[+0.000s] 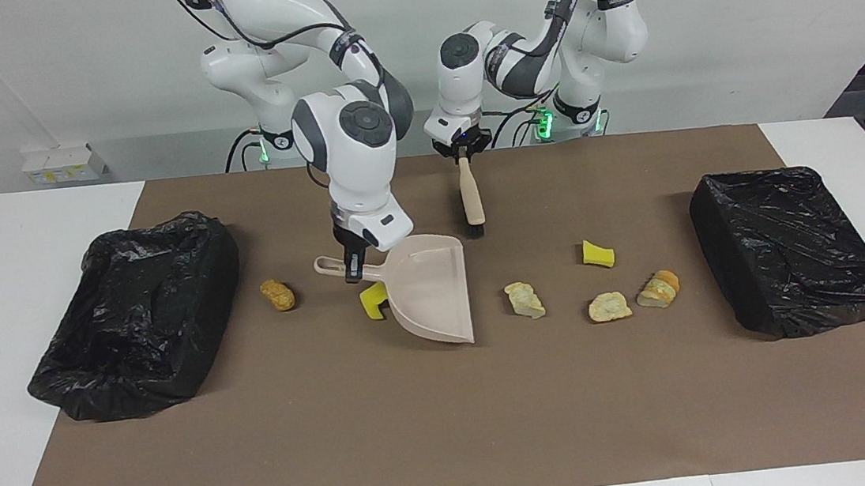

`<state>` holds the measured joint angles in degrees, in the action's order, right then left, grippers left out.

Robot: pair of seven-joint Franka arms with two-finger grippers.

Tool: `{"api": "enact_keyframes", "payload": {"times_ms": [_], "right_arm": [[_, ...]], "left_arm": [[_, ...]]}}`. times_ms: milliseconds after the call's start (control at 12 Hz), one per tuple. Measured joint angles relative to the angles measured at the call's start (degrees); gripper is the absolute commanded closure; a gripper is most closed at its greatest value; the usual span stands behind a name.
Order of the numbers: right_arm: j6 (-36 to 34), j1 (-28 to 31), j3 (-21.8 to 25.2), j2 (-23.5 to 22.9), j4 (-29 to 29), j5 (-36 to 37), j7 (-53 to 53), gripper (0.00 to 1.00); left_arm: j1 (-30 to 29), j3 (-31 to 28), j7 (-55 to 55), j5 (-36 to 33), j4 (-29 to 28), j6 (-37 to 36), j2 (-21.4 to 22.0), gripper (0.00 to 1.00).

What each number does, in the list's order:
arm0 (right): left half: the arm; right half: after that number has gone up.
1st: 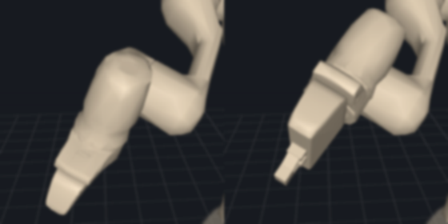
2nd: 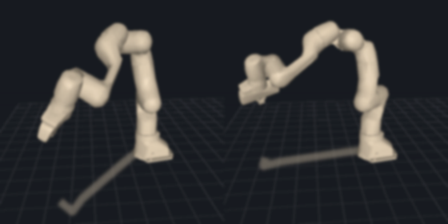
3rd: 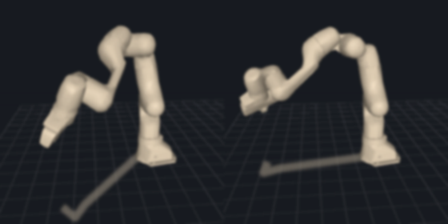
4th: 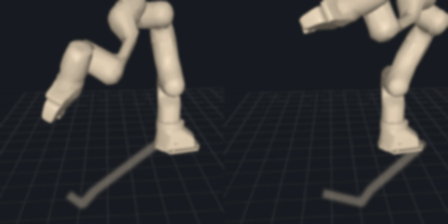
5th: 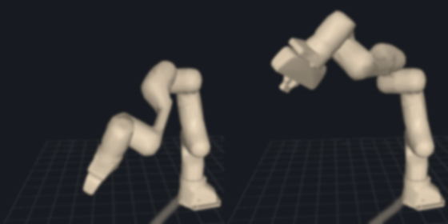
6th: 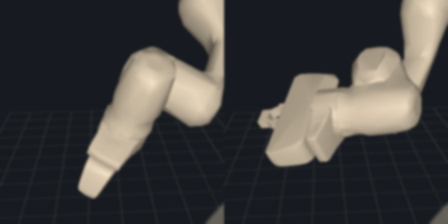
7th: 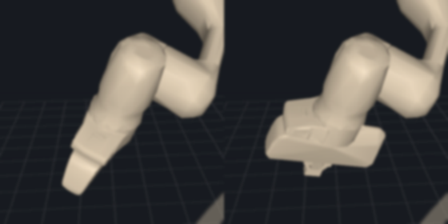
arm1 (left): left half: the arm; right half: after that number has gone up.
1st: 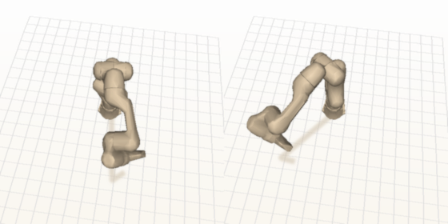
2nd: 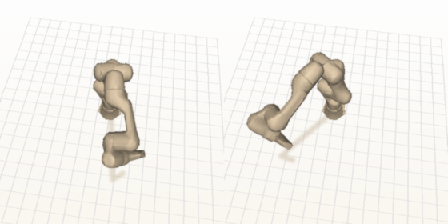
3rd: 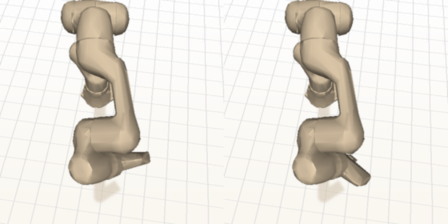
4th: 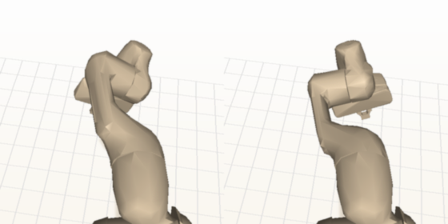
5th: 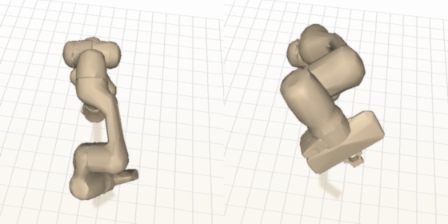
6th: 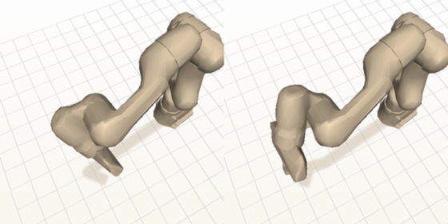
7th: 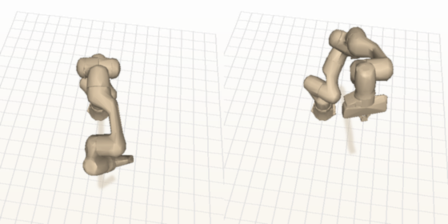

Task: Sweep and dump trash in bin
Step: 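Lift the dustpan with the right gripper while the left gripper grasps the brush, then sweep the bread chunks toward the dustpan with the brush in the left gripper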

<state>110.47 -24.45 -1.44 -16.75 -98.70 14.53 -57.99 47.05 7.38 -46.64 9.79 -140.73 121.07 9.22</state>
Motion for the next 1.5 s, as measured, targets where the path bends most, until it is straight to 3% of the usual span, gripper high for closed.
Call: {"api": "enact_keyframes", "payload": {"times_ms": [500, 750, 1000, 1250, 1500], "right_arm": [[1.7, -2.6, 0.0, -0.7, -1.6, 0.9, 1.9, 1.00], [2.7, -4.3, 0.0, -1.6, -1.7, 1.1, 4.7, 1.00], [2.7, -4.3, 0.0, -1.6, -1.7, 1.1, 4.9, 1.00], [2.8, -4.3, 0.0, -1.6, -1.7, 1.1, 5.0, 1.00], [2.8, -4.3, 0.0, -1.6, -1.7, 1.1, 5.0, 1.00]], "left_arm": [[-15.6, -0.8, 11.8, -6.6, 3.3, -8.6, 3.9, 1.00], [-29.6, -0.9, 20.8, -9.6, 7.0, -8.8, 3.7, 1.00], [-39.3, -1.1, 25.5, -14.3, 12.9, -9.6, -0.4, 1.00], [-43.1, -1.1, 25.6, -20.4, 20.3, -11.8, -6.4, 1.00], [-46.2, -1.0, 25.6, -24.9, 24.0, -11.3, -11.8, 1.00]]}}
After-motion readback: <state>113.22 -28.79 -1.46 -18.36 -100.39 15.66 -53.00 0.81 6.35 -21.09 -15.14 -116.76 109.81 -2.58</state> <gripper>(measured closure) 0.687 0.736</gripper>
